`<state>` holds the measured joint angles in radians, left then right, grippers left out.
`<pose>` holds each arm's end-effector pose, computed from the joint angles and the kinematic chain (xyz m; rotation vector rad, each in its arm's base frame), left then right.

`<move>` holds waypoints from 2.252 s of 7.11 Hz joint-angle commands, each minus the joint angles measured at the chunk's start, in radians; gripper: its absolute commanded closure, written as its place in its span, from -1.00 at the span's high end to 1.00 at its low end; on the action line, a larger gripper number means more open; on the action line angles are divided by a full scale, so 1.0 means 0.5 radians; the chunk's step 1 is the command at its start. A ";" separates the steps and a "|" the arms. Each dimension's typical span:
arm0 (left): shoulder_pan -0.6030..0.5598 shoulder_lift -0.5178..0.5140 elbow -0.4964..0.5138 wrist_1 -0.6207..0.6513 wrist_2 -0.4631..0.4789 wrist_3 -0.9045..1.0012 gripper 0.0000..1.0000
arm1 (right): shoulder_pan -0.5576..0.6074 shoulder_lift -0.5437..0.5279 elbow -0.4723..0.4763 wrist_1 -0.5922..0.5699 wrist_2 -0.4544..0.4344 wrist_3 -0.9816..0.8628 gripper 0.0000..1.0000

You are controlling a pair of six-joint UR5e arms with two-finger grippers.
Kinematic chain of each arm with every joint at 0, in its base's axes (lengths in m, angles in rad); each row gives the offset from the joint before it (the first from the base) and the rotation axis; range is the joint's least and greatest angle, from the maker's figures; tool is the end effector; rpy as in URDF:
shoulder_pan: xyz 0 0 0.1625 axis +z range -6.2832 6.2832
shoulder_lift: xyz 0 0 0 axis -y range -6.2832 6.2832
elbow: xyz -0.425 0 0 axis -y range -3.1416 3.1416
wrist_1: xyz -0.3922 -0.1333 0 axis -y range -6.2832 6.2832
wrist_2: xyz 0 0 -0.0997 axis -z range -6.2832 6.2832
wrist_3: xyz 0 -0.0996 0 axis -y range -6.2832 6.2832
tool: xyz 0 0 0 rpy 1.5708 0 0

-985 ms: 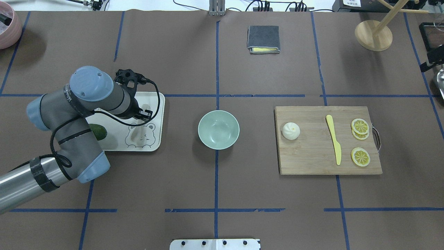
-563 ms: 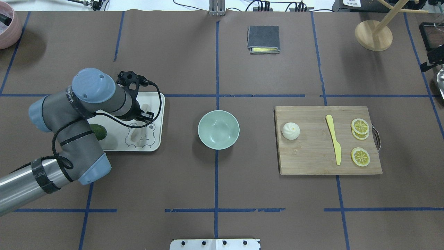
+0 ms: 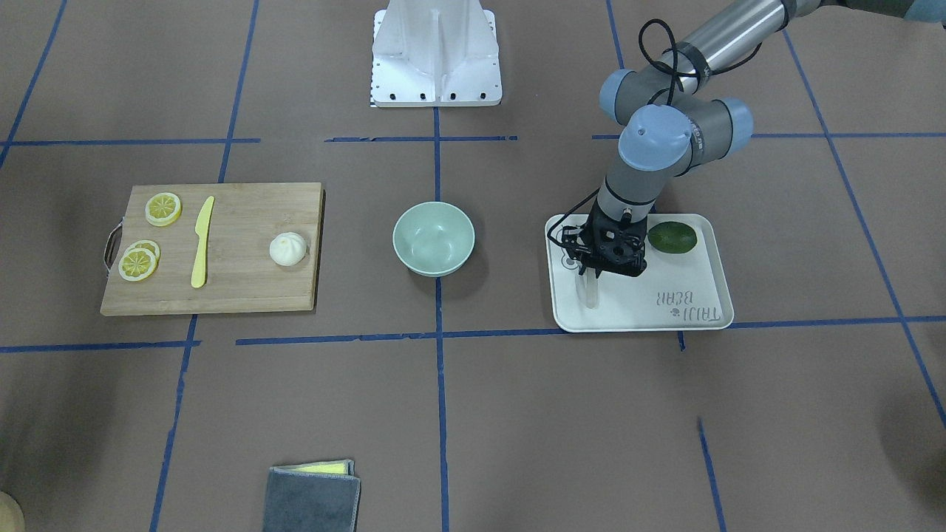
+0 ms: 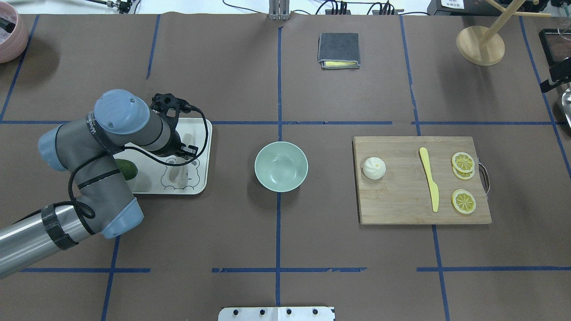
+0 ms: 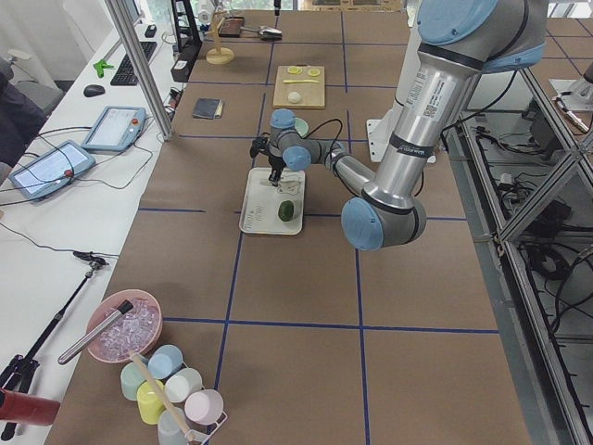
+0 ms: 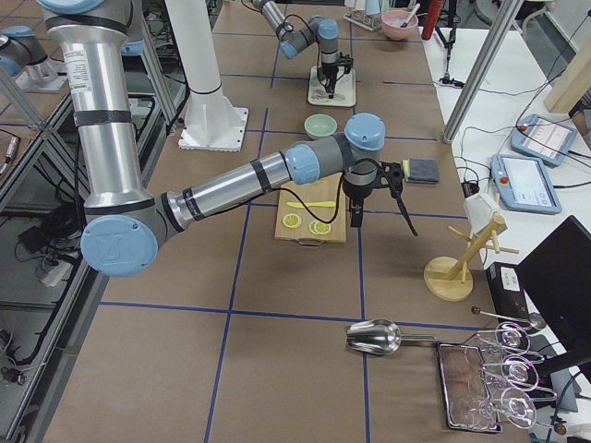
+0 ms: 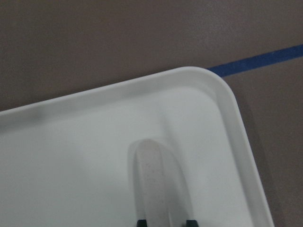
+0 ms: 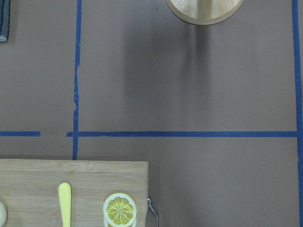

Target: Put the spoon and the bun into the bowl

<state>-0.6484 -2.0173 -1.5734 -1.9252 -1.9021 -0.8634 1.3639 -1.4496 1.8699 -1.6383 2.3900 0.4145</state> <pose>0.4761 -0.4874 0.3692 0.2555 0.8171 0.1884 -0.0489 -0.5277 0.4537 0.0690 -0.8727 0.0497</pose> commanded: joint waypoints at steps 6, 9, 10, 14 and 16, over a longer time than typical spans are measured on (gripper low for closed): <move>-0.118 -0.171 -0.305 0.387 -0.098 -0.226 -1.00 | -0.508 0.126 0.162 0.009 -0.285 0.583 1.00; -0.059 -0.474 -0.225 0.399 -0.098 -0.641 -1.00 | -1.079 0.371 0.175 0.009 -0.708 1.152 1.00; -0.017 -0.563 -0.194 0.396 -0.095 -0.763 -1.00 | -1.193 0.389 0.175 0.009 -0.757 1.241 1.00; 0.210 -0.791 0.195 0.149 0.033 -0.945 -1.00 | -1.237 0.380 0.178 0.107 -0.795 1.257 1.00; 0.278 -0.785 0.214 0.104 0.110 -0.982 -1.00 | -1.237 0.387 0.178 0.107 -0.795 1.257 1.00</move>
<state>-0.5254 -2.4091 -1.4752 -1.8566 -1.8661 -1.3493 0.7460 -1.2575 1.9586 -1.5856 1.9925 1.0429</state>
